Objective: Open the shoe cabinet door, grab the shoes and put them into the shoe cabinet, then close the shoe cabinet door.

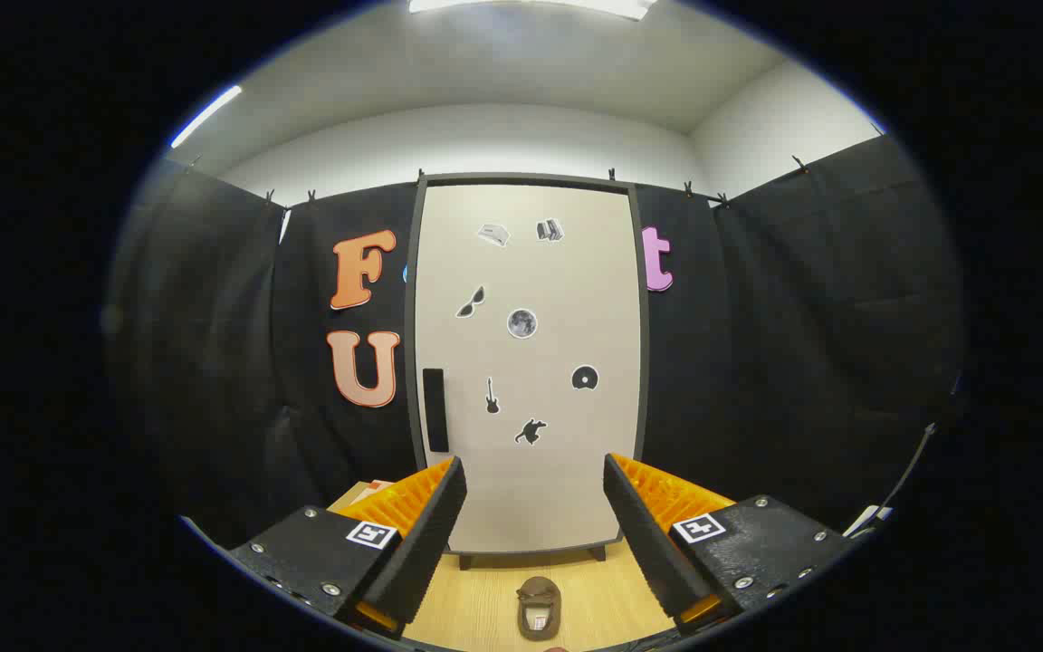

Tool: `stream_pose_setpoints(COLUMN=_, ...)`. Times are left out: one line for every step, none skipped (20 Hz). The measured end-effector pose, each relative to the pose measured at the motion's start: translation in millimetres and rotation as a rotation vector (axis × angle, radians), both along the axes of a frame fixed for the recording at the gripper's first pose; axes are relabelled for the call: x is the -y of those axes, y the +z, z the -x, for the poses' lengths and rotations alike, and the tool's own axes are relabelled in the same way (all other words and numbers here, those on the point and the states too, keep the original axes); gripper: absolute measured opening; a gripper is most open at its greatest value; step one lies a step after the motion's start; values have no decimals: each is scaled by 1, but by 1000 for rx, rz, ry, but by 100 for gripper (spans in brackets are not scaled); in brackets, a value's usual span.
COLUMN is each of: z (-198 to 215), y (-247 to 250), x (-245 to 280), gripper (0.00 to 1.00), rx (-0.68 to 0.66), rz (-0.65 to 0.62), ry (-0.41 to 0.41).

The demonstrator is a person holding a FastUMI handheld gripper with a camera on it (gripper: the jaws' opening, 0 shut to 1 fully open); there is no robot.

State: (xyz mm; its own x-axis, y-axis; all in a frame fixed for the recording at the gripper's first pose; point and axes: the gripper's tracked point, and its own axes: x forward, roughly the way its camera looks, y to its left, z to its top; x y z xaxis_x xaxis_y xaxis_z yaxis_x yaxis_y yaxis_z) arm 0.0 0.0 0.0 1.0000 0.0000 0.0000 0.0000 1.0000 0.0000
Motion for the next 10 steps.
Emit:
stream_pose_setpoints(z=0, y=0, x=0, gripper=95, rx=1, rz=6, ry=1)
stream_pose_setpoints(z=1, y=1, x=0, gripper=95, rx=2, rz=6, ry=5)
stream_pose_setpoints(z=1, y=0, x=-1, gripper=95, rx=0, rz=1, ry=10)
stream_pose_setpoints(z=1, y=0, x=-1, gripper=95, rx=-3, rz=-3, ry=14)
stream_pose_setpoints(z=1, y=0, x=0, gripper=95, rx=-5, rz=-4, ry=15)
stream_pose_setpoints(z=1, y=1, x=-1, gripper=95, rx=-3, rz=-3, ry=16)
stream_pose_setpoints(z=1, y=0, x=-1, gripper=95, rx=-6, rz=0, ry=15)
stream_pose_setpoints(z=1, y=0, x=-1, gripper=95, rx=-9, rz=2, ry=14)
stream_pose_setpoints(z=1, y=0, x=-1, gripper=95, rx=-9, rz=2, ry=15)
stream_pose_setpoints(z=2, y=1, x=0, gripper=95, rx=-10, rz=1, ry=10)
